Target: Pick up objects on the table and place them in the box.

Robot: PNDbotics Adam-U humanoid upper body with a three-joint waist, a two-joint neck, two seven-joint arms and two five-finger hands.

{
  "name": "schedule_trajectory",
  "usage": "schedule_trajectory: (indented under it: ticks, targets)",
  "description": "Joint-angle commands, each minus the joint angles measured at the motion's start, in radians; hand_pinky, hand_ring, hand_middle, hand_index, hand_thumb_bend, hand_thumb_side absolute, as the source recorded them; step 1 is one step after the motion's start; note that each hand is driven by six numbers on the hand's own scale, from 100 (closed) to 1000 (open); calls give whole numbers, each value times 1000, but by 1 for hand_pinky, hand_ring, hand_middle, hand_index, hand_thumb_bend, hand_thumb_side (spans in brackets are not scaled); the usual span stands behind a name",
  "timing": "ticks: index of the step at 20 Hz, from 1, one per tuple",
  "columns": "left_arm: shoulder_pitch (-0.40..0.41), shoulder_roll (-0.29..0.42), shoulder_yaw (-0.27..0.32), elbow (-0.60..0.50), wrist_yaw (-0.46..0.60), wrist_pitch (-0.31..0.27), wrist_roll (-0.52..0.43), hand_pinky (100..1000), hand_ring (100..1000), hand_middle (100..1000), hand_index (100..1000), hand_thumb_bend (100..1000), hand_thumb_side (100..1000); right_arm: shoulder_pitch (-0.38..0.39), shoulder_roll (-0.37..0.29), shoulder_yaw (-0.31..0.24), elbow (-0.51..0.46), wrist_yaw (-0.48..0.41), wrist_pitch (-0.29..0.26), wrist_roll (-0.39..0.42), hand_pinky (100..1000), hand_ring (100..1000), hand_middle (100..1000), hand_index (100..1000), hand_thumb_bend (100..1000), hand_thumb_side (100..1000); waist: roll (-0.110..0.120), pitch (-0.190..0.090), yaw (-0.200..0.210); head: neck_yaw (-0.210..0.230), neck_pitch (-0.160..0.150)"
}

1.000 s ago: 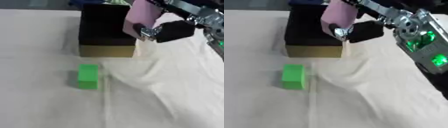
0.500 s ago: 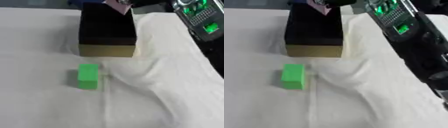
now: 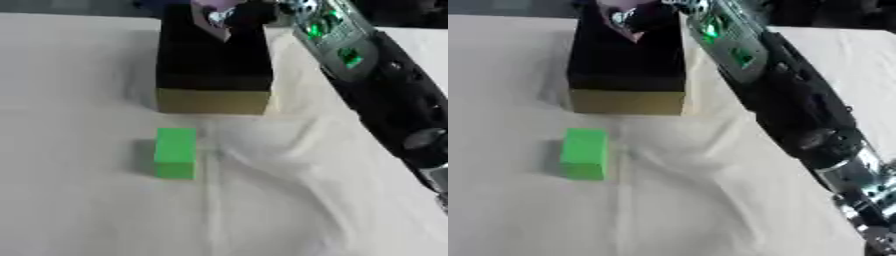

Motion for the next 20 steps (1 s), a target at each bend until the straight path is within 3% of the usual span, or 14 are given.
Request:
schedule_trajectory:
  ticks: [1,6,9,13,14,20]
  targets:
    - [-14,21,4,-19,5,-2,-1,687,764,682,809,312,1000,-17,3,-7,47,41,-26,-15,758,636,529,755,100,505,7,-19,3,-7,-7]
    - [-18,18,3,-19,6,-4,-2,687,764,681,809,310,1000,-17,26,0,109,85,-74,-12,795,704,591,806,100,575,8,-17,9,-12,-7]
    - [-18,18,3,-19,7,-4,-2,686,764,681,809,310,1000,-19,36,-1,134,114,-101,10,809,745,637,829,131,550,7,-17,12,-12,-7]
    - [-19,17,2,-19,7,-4,-3,686,764,681,810,309,1000,-19,43,-7,164,161,-119,38,838,810,736,873,221,631,6,-17,13,-9,-6]
    - [-19,17,3,-19,7,-4,-3,686,764,681,810,308,1000,-20,44,-8,169,175,-125,46,855,843,777,896,287,662,5,-17,13,-9,-6]
    - [-17,16,3,-19,8,-3,-4,686,764,680,810,306,1000,-21,42,-18,179,272,-147,90,874,873,816,920,407,677,6,-19,10,-1,-5]
